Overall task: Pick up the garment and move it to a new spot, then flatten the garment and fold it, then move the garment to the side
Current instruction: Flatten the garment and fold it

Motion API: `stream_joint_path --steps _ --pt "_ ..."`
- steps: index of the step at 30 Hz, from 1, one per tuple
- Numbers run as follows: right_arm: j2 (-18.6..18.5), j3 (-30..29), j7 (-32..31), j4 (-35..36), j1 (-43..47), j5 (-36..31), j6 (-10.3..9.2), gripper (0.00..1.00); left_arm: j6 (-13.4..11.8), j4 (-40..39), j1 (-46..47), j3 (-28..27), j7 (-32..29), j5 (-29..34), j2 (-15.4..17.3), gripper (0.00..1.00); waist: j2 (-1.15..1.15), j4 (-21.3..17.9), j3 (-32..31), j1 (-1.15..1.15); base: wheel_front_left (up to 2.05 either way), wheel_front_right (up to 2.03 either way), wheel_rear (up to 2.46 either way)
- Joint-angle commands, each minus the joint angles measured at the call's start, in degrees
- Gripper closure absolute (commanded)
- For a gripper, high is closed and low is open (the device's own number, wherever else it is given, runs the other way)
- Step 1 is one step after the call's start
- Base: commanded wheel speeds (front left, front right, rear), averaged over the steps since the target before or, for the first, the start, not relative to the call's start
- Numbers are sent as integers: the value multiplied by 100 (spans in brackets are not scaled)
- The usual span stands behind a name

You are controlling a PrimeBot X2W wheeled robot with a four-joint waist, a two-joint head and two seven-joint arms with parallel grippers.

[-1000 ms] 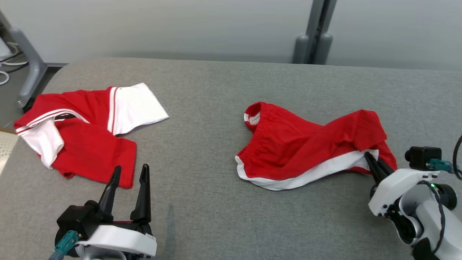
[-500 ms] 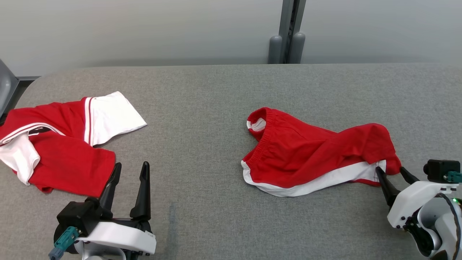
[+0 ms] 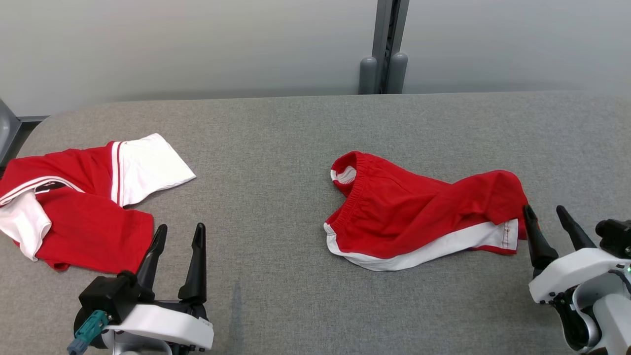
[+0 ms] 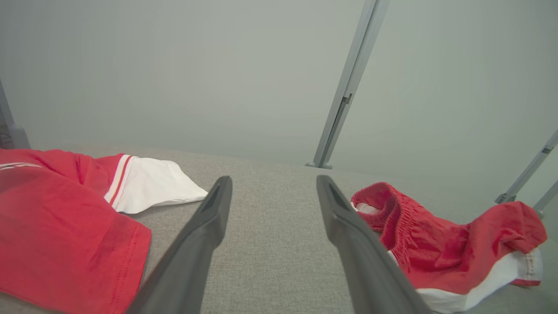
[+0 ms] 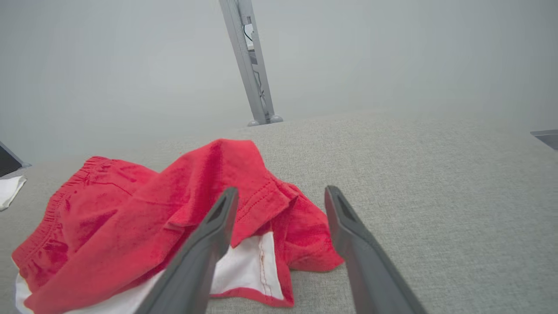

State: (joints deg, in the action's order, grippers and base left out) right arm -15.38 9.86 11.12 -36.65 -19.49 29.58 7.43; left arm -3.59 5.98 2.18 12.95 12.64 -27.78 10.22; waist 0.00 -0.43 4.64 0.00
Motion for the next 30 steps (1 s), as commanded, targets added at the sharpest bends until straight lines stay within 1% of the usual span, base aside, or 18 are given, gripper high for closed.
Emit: stream_joint_path --steps 1,7,10,12,17,24,27,30 --pt "48 -123 122 205 99 -105 12 0 -27 -25 -20 -6 14 -26 42 0 0 3 -3 0 0 0 0" --pt "417 -647 373 1225 464 -404 12 0 -53 -48 -33 -41 43 -50 55 0 0 43 -21 0 0 0 0" --pt "596 -810 395 1700 717 -565 12 0 -51 -62 -31 -38 53 -53 64 0 0 61 -15 0 0 0 0" --pt "690 -873 402 1886 852 -677 12 0 -46 -68 -29 -26 44 -59 75 0 0 61 -2 0 0 0 0" --pt "828 -939 407 2033 1027 -811 12 0 -48 -87 -10 3 29 -68 90 0 0 32 36 0 0 0 0" --pt "865 -960 362 1997 1028 -866 12 0 -28 -75 74 54 -35 -73 110 0 0 -52 68 0 0 0 0" --pt "868 -971 321 1970 996 -864 12 0 91 14 109 202 -347 -201 78 0 0 -110 73 0 0 0 0" --pt "853 -977 302 1954 963 -858 12 0 206 94 308 376 -767 -184 170 0 0 -185 92 0 0 0 0"
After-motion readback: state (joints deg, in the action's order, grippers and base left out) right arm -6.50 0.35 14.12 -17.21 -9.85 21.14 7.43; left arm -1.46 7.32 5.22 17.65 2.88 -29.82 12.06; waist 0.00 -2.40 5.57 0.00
